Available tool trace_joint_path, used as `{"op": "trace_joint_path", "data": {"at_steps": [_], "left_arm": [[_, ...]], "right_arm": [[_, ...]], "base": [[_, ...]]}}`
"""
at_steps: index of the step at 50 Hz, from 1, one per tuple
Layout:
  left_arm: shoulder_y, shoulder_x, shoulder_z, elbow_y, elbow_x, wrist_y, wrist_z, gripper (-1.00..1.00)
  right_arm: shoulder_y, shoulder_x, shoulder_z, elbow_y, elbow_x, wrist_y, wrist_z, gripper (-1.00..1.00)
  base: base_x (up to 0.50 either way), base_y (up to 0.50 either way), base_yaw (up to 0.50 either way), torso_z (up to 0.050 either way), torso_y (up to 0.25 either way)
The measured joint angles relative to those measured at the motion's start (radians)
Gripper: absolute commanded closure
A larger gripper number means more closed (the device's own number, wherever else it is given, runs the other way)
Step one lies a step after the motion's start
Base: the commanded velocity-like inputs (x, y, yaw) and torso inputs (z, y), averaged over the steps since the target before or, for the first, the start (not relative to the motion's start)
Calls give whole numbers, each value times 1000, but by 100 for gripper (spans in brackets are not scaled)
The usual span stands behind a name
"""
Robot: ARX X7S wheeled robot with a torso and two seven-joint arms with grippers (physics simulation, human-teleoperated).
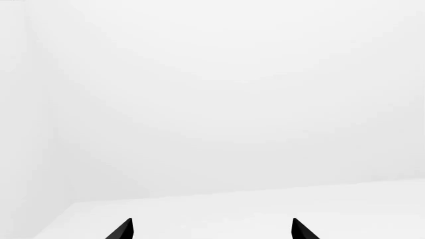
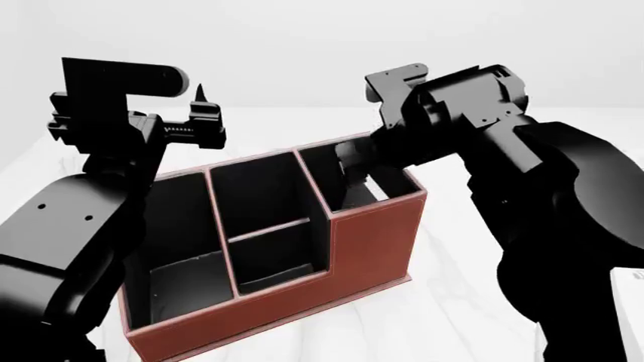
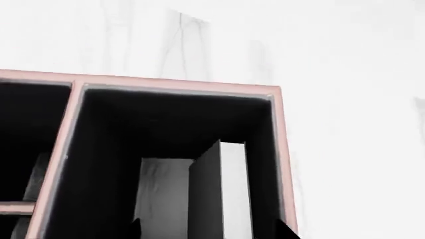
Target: Pick up the book and place it in the right compartment of the caddy.
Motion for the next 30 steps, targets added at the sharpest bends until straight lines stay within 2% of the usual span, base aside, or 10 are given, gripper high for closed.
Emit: {"op": "trace_joint_path", "data": {"at_steps": [13,16,22,30], "left_arm": [[-5,-2,2,2,-4,-2,-3,-100],[-5,-2,2,4,-6,-3,-4,-100],[-3,-2,2,9,-9,-5,-7,-100],[-2,-1,1,20,-14,-11,-12,-100]], "right_arm": [[225,4,68,13,-41,17,-42,-100],[259,41,112,-44,-29,43,-6,-100],[215,207,256,-336,92,78,221,-100],[-37,511,392,-975,86,-75,588,-100]], "base": [[0,0,0,0,0],[0,0,0,0,0],[0,0,0,0,0],[0,0,0,0,0]]}}
